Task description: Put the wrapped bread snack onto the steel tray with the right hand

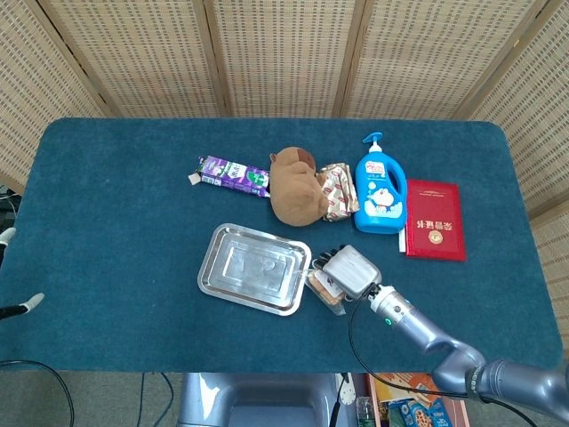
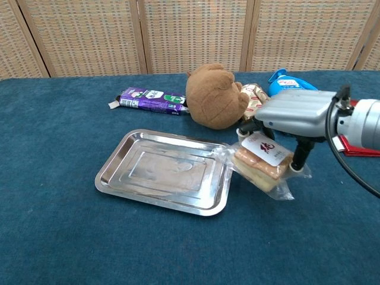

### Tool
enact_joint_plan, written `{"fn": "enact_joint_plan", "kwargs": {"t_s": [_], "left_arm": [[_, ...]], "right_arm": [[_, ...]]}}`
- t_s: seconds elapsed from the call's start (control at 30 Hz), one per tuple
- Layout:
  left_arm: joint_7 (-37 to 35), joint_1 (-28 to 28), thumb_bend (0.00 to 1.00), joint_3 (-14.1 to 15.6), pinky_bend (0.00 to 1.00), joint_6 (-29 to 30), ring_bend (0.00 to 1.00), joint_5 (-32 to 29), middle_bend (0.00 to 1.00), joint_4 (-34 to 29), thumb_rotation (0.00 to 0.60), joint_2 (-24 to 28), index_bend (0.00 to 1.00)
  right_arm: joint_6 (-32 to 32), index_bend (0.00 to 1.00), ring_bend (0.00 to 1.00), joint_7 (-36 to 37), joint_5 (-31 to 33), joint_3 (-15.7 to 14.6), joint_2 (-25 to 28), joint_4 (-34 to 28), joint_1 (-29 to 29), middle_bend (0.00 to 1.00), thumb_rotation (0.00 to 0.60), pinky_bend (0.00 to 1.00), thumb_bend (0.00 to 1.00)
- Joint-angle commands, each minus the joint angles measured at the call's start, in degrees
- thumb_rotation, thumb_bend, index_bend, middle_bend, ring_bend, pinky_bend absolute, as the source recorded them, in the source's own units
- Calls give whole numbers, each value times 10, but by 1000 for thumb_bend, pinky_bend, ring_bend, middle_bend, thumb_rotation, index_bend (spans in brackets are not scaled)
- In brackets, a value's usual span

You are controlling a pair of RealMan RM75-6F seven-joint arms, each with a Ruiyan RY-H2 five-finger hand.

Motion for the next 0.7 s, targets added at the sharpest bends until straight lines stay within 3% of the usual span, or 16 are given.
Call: {"fn": "enact_joint_plan", "kwargs": {"t_s": [0.03,0.23,0.37,0.53,0.57,0.63,0.7], "left_arm": [[5,-3,0,-4,0,0,0,-5,0,2,600,-2,0],[7,-10,0,-11,0,-13,0,-26,0,8,600,-5,0],[3,-12,0,-17,0,-20,0,-43,0,12,600,-5,0],[-3,-14,0,-21,0,-28,0,-57,0,18,600,-4,0],[-5,-15,0,-22,0,-32,0,-59,0,20,600,-4,0],[-7,-17,0,-23,0,-37,0,-65,0,24,600,-3,0],[-8,-18,0,-23,0,-39,0,-65,0,25,600,-3,0]], "right_arm": [[-40,553,468,-49,31,38,9,-47,48,561,600,520,223],[-105,553,468,-150,140,83,-71,-24,143,561,600,520,231],[-118,553,468,-225,225,90,-139,33,208,561,600,520,244],[-99,549,455,-267,288,83,-190,91,245,532,600,514,230],[-92,508,407,-275,296,79,-198,104,250,459,600,485,161],[-89,329,232,-281,328,70,-200,108,253,240,600,357,42],[-77,76,36,-282,356,70,-194,90,253,32,600,165,0]]}}
